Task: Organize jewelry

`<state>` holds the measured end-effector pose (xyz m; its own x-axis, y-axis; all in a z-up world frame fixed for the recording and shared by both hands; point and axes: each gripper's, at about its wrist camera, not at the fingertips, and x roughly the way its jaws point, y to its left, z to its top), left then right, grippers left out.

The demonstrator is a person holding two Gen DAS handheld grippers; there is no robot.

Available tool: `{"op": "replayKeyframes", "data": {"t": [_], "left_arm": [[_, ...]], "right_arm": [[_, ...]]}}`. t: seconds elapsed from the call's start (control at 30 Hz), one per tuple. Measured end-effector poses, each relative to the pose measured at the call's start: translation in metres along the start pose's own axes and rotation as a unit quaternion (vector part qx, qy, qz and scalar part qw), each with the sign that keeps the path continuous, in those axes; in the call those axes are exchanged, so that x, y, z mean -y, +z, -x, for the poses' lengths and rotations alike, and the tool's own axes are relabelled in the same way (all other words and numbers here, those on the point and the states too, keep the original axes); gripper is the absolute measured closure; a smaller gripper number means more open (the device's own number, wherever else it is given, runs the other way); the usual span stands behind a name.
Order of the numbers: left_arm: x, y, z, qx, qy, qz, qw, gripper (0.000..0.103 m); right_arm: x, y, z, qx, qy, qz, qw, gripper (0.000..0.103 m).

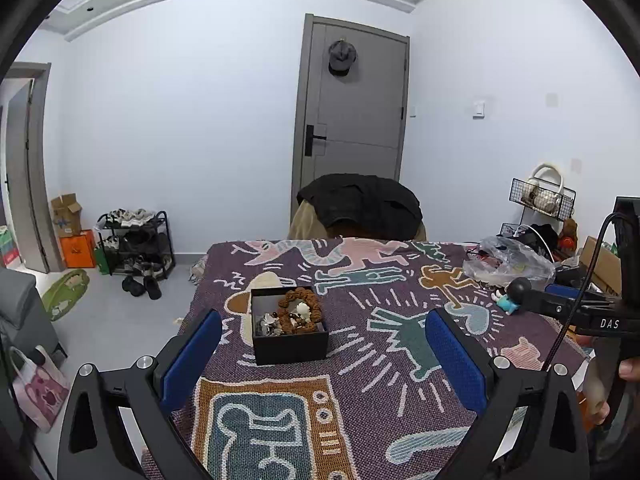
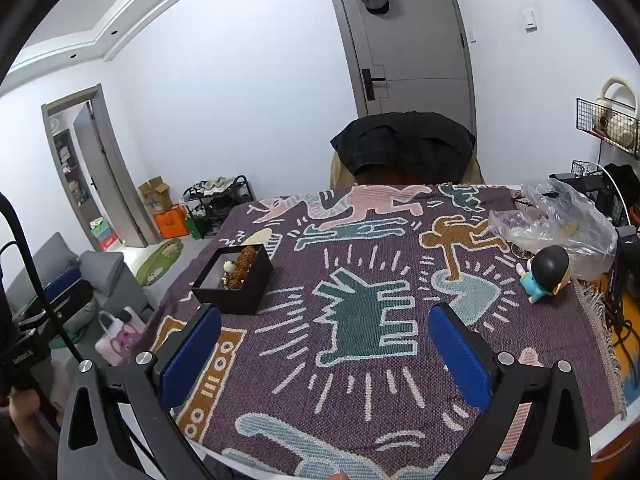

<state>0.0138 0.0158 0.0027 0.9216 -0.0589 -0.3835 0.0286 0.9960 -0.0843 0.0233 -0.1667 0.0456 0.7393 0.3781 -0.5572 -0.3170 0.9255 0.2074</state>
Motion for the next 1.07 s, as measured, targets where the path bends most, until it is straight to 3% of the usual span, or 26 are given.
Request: {"op": "replayKeyframes", "data": {"t": [1.07], "left_arm": [[0.0063,-0.0058,-0.0052,-0.012,-0.002,-0.01,0.9999,0.0]], "right_arm": [[0.0051,0.0027,0.0027,-0.008,-0.017,0.006,1.0,0.0]]}}
